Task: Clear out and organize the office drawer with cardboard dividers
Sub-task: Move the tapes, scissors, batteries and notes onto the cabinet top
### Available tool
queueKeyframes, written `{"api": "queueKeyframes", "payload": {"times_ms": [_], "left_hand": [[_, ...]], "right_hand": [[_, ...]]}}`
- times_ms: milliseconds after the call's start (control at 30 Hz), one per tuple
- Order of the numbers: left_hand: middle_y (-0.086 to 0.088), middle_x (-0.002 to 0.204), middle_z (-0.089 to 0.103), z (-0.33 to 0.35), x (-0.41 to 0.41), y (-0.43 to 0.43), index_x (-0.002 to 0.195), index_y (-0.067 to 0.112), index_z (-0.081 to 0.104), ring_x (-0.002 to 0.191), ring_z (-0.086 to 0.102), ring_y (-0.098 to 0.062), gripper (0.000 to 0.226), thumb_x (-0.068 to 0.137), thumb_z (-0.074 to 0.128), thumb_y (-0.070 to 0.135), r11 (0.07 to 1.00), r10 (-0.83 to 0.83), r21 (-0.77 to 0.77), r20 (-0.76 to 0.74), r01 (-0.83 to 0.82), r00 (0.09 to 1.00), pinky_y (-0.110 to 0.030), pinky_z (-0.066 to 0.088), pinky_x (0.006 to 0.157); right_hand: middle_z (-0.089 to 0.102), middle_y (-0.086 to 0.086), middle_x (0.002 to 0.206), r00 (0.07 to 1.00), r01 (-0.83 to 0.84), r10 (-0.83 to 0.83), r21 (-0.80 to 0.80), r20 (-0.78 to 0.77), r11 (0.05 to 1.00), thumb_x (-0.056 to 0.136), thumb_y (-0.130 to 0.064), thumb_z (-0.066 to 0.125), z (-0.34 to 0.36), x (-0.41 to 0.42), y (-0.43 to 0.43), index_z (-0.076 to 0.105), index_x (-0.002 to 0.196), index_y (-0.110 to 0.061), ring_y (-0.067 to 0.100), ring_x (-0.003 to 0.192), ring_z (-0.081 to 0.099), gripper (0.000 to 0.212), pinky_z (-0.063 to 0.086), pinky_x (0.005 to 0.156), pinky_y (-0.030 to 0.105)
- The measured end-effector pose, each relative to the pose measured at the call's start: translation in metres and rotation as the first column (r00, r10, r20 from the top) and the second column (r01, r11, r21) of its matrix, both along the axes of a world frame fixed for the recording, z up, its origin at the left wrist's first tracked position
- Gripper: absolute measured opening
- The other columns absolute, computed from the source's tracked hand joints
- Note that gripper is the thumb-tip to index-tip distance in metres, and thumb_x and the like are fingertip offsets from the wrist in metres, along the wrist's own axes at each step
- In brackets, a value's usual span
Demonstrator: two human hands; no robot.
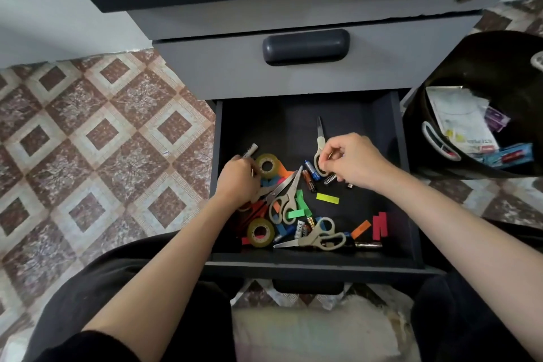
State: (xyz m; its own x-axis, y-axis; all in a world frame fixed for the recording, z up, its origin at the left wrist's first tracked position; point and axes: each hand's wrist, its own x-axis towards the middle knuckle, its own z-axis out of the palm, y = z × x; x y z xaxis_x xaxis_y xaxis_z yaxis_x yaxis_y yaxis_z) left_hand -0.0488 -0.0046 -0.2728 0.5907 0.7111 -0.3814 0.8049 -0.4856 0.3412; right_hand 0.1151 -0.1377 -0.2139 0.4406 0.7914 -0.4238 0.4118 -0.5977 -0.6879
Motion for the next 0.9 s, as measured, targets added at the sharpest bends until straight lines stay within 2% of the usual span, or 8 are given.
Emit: {"api": "queueKeyframes", "payload": {"times_ms": [67,133,333,433,633,700,767,900], "left_hand": [[-0.014,0.111,0.061,-0.002,0.0,-0.005,0.103,0.005,0.068,0.096,0.06,-0.029,0.02,0.087,0.056,0.008,1.0,-0.013,0.004,0.037,0.013,0.999,-0.031,0.047,0.077],[-0.011,0.107,0.064,-0.007,0.002,-0.021,0.105,0.005,0.066,0.092,0.061,-0.025,0.02,0.089,0.056,0.012,0.992,-0.12,-0.024,0.049,0.121,0.992,-0.031,0.051,0.076],[-0.01,0.127,0.05,-0.029,0.006,-0.049,0.129,0.006,0.045,0.12,0.045,-0.026,0.048,0.089,0.059,0.027,0.952,-0.298,-0.121,-0.158,0.281,0.942,-0.033,0.042,0.095],[-0.01,0.121,0.055,-0.032,0.004,-0.051,0.123,0.005,0.051,0.115,0.05,-0.026,0.042,0.087,0.06,0.024,0.949,-0.306,-0.13,-0.185,0.286,0.934,-0.031,0.045,0.09],[-0.011,0.101,0.065,-0.03,0.005,-0.052,0.104,0.002,0.063,0.095,0.06,-0.023,0.022,0.089,0.054,0.016,0.941,-0.312,-0.218,-0.259,0.26,0.914,-0.028,0.05,0.075],[-0.008,0.086,0.062,-0.027,0.007,-0.051,0.086,0.004,0.059,0.079,0.059,-0.02,0.018,0.092,0.05,0.018,0.934,-0.293,-0.284,-0.256,0.217,0.921,-0.023,0.046,0.061],[-0.008,0.077,0.059,-0.021,0.009,-0.05,0.077,0.007,0.053,0.07,0.055,-0.019,0.024,0.095,0.047,0.021,0.923,-0.27,-0.341,-0.236,0.181,0.934,-0.022,0.041,0.055],[-0.015,0.081,0.061,-0.008,0.016,-0.043,0.091,-0.001,0.059,0.069,0.055,-0.021,0.02,0.094,0.051,0.017,0.918,-0.132,-0.385,-0.079,0.092,0.988,-0.031,0.047,0.063]], "right_hand": [[0.055,-0.009,0.068,1.0,-0.002,0.002,-0.002,0.003,1.0,0.085,-0.005,0.062,0.0,0.0,-0.001,0.063,0.072,-0.016,0.003,0.058,0.049,0.018,0.042,0.056,0.018],[0.054,-0.01,0.067,1.0,-0.005,0.005,0.002,0.011,1.0,0.085,-0.005,0.062,0.001,0.0,-0.002,0.063,0.073,-0.015,0.003,0.059,0.048,0.017,0.042,0.056,0.018],[0.053,-0.008,0.069,1.0,-0.014,0.014,-0.008,0.018,1.0,0.085,-0.004,0.061,0.001,-0.001,-0.001,0.065,0.079,-0.013,0.001,0.058,0.047,0.012,0.039,0.053,0.016],[0.053,-0.009,0.067,1.0,-0.018,0.018,-0.027,-0.007,0.999,0.085,-0.004,0.061,0.0,-0.002,-0.002,0.065,0.078,-0.013,0.002,0.057,0.048,0.012,0.039,0.05,0.015],[0.054,-0.007,0.071,0.999,-0.044,0.045,-0.041,0.018,0.998,0.086,-0.005,0.06,-0.003,-0.006,-0.002,0.068,0.085,-0.009,0.003,0.06,0.048,0.009,0.047,0.062,0.019],[0.055,-0.006,0.074,0.993,-0.106,0.11,-0.09,0.046,0.99,0.086,-0.005,0.059,-0.008,-0.012,-0.005,0.068,0.084,-0.012,0.009,0.069,0.053,0.012,0.051,0.069,0.024],[0.059,-0.005,0.085,0.966,-0.228,0.249,-0.217,0.073,0.949,0.085,-0.006,0.058,-0.016,-0.022,-0.012,0.069,0.087,-0.015,0.015,0.088,0.057,0.014,0.048,0.08,0.029],[0.053,0.008,0.124,0.873,-0.431,0.488,-0.456,0.01,0.779,0.086,-0.004,0.049,-0.034,-0.045,-0.026,0.055,0.126,-0.015,0.027,0.114,0.051,0.042,0.045,0.092,0.036]]}}
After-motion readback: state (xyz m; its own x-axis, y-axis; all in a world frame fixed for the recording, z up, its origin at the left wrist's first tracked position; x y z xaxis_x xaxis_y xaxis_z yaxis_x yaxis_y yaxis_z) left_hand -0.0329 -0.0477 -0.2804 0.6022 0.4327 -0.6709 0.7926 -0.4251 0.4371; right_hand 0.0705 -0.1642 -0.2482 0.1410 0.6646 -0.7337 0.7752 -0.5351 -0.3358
